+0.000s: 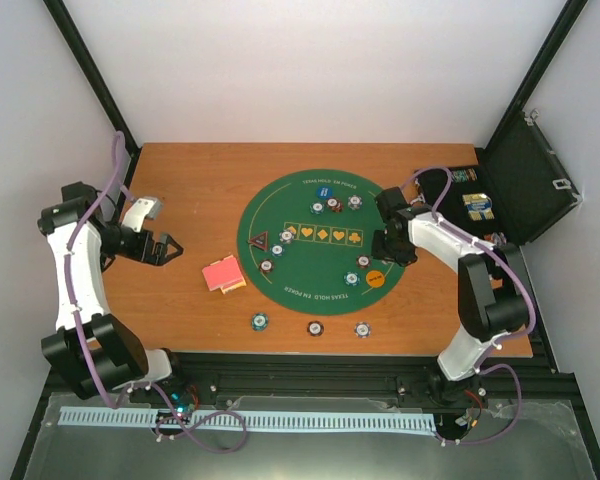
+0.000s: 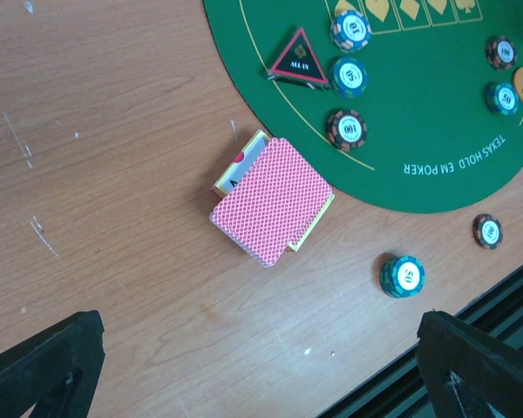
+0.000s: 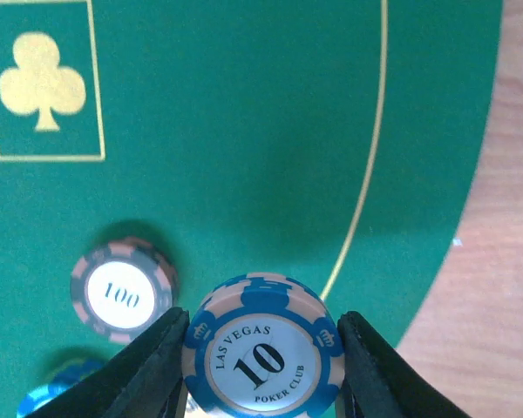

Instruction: Distribute texas hold em gaming equipment

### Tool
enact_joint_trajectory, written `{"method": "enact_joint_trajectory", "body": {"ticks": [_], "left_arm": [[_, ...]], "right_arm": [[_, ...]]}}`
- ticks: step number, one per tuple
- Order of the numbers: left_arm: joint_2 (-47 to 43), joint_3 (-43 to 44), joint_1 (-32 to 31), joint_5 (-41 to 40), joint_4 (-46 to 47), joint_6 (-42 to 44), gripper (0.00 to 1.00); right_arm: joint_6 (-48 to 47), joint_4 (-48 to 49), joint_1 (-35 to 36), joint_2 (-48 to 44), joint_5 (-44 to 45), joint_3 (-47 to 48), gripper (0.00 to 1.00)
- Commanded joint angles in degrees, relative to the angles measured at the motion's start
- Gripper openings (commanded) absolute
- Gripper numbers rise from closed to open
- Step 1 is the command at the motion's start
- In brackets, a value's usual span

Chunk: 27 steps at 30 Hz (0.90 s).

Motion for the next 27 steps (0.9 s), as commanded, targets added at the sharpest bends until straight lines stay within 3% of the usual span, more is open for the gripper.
{"method": "enact_joint_trajectory", "body": {"ticks": [1, 12, 19, 27], "left_arm": [[0.74, -1.46, 0.03, -0.54, -1.51, 4.21, 1.0], [-0.23, -7.6, -0.05, -0.76, 0.34, 9.21, 1.0], [0.17, -9.24, -1.76, -2.26, 2.72, 13.28, 1.0], [-0.15, -13.74, -11.96, -7.15, 10.48, 15.73, 1.0]], "right_arm": [[-2.77, 2.88, -1.69, 3.8, -1.67, 3.71, 0.25], [-3.68, 4.51, -2.64, 11.75, -3.03, 6.51, 0.3], [-3.44, 3.94, -2.65, 8.52, -1.24, 6.69, 0.69], [-0.7, 2.34, -2.02, -3.3, -0.39, 5.88, 0.78]]}}
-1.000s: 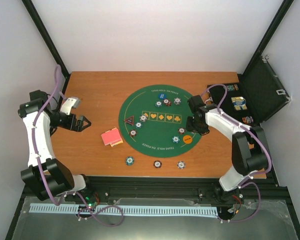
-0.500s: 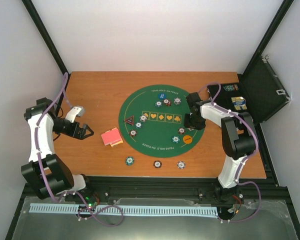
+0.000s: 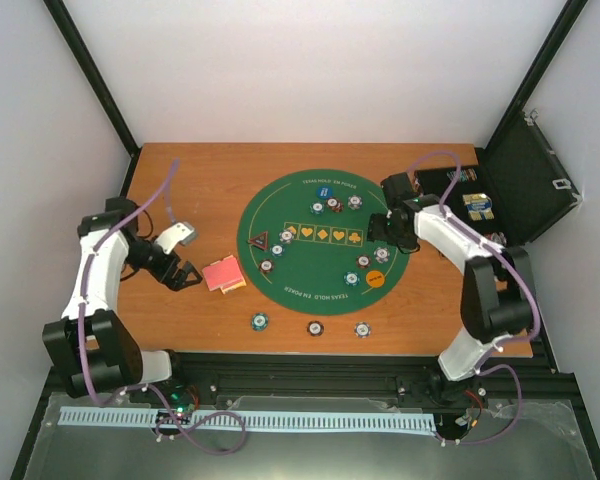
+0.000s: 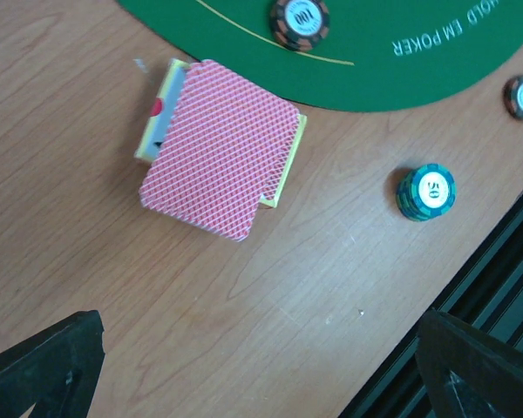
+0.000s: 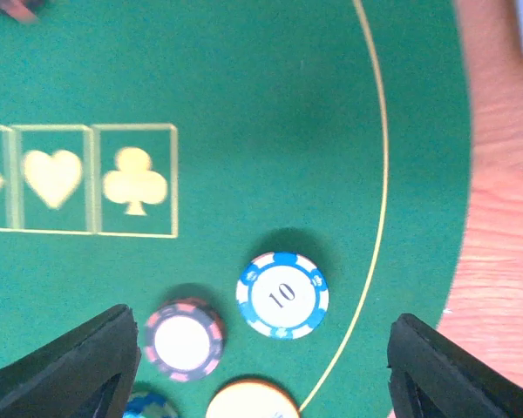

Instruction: Distribute texas hold em gaming equipment

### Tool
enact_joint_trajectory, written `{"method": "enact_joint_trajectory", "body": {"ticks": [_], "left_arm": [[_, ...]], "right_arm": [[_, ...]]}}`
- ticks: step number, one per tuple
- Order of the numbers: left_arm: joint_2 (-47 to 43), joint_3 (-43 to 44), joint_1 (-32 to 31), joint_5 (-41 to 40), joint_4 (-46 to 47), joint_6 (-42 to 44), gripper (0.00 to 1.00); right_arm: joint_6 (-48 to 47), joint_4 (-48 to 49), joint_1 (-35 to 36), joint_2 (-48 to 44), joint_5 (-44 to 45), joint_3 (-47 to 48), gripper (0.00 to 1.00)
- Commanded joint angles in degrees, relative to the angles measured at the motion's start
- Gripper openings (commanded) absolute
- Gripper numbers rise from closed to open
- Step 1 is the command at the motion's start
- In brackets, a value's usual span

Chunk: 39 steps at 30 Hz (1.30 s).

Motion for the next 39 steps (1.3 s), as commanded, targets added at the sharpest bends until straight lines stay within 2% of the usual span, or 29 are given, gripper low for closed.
{"method": "enact_joint_trajectory", "body": {"ticks": [1, 8, 13, 20, 29, 39], "left_arm": [[0.85, -1.97, -5.39, -4.25, 6.14, 4.2, 1.0], [7.42, -0.86, -12.24, -10.87, 10.15, 6.79, 1.0], [7.16, -1.03, -15.72, -12.54, 11.9, 10.76, 1.0], [8.64, -2.05, -21.37, -17.26, 14.68, 12.57, 1.0], [14.74, -0.39, -22.4, -18.43, 14.76, 12.31, 1.0], [15.5, -2.88, -23.11, -20.69, 17.64, 11.54, 1.0]], "right_arm": [[2.38, -0.55, 0.81, -8.26, 1.8, 0.16, 0.79], [4.71, -3.04, 7.45, -14.07, 5.72, 2.31, 0.84], [6.47, -2.66, 12.93, -16.4, 5.72, 2.33, 0.92], [7.74, -2.38, 17.61, -17.06, 5.21, 2.81, 0.94], [8.76, -0.8, 17.9, -21.24, 1.9, -1.89, 0.95], [9.58, -0.09, 20.0, -20.15, 1.59, -2.76, 0.95]]}}
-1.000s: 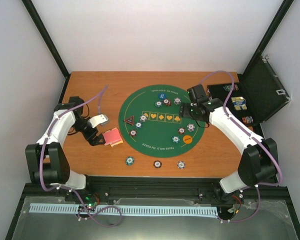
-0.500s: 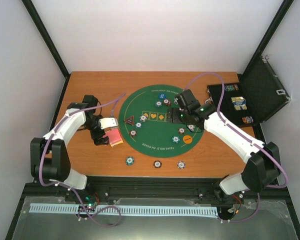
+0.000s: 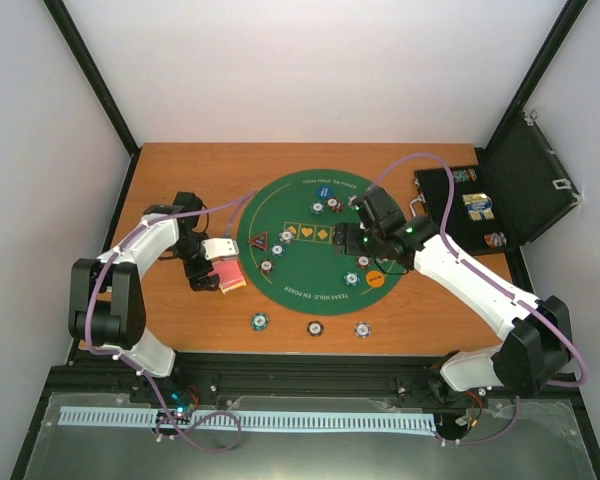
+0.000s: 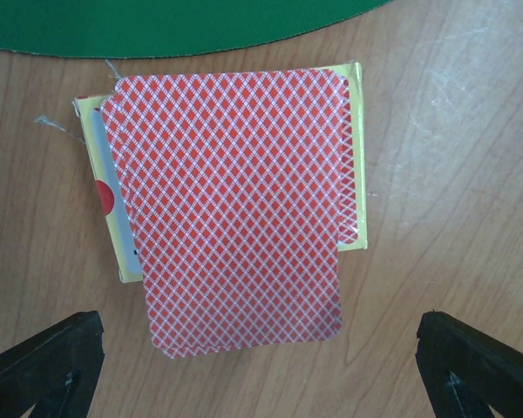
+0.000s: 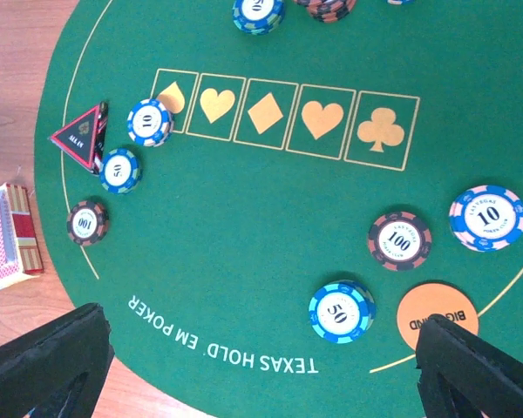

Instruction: Distribute texas hold em gaming equipment

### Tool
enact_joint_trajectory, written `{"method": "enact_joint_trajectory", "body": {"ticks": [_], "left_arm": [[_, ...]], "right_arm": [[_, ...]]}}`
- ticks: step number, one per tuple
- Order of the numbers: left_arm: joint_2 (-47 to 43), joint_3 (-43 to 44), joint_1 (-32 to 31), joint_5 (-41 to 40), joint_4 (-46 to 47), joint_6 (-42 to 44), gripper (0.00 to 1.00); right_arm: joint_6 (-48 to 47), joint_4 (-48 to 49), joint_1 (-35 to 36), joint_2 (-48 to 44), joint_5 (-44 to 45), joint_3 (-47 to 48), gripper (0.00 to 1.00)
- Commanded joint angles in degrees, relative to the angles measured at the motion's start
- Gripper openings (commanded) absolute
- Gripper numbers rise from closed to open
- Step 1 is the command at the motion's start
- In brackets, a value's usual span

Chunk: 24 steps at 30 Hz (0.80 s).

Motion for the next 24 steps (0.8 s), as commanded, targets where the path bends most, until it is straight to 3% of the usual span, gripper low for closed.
{"method": "enact_joint_trajectory", "body": {"ticks": [1, 24], "left_arm": [[0.12, -1.15, -0.66, -1.03, 2.08, 1.01, 1.0], [1.56, -5.86, -2.19, -5.13, 10.78, -1.28, 1.0]], "right_arm": [[0.93, 1.39, 1.41, 0.73, -0.17, -0.18, 0.95], [1.7, 1.39, 3.65, 0.53, -0.68, 0.14, 0.93]]}}
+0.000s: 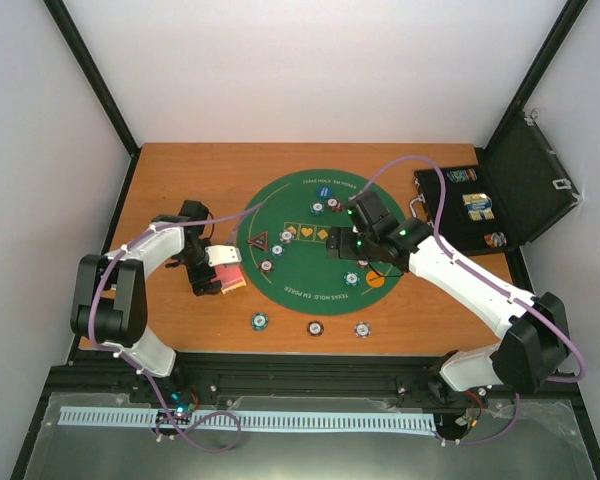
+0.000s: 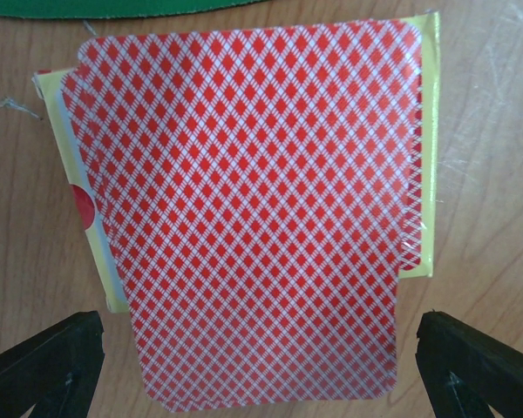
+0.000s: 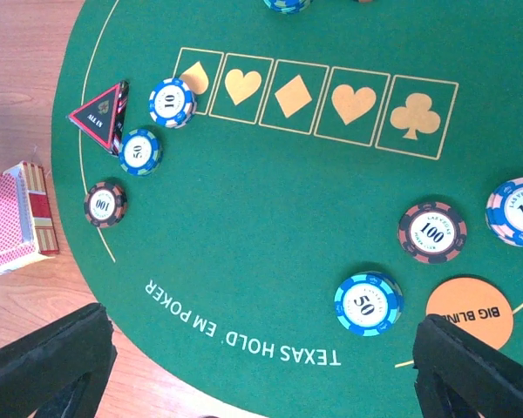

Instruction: Distribute texas hold em gaming equipment

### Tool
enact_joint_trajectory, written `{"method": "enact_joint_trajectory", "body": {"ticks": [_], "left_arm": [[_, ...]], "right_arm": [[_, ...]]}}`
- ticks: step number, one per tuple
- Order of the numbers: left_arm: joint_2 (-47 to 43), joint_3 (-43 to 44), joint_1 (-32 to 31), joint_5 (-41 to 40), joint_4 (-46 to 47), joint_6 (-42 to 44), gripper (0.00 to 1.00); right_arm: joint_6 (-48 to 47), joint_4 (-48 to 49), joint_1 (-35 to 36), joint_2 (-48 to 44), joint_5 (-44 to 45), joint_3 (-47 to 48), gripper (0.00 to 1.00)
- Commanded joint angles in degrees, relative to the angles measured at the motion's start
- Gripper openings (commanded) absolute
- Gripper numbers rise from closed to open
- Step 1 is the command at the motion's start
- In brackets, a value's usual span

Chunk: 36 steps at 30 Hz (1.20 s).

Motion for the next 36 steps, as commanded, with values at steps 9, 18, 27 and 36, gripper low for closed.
{"method": "enact_joint_trajectory", "body": {"ticks": [9, 18, 27, 36], "left_arm": [[1.09, -1.42, -0.65, -0.99, 4.54, -1.06, 1.0], [2.05, -2.57, -0.65, -1.54, 6.61, -1.38, 0.97], [1.89, -3.58, -0.65, -1.12, 8.56, -1.87, 0.76], [0.56, -5.59, -0.65, -2.34, 10.44, -0.94, 0.6]], "right_arm": [[1.11, 1.03, 1.16, -0.15, -0.12, 0.53, 0.91], [1.52, 1.75, 1.2, 0.07, -0.83, -0.56, 0.9], [1.61, 2.56, 1.17, -0.37, -1.94, -1.35, 0.88], [1.92, 3.93, 1.25, -0.13, -3.31, -2.56, 0.86]]}}
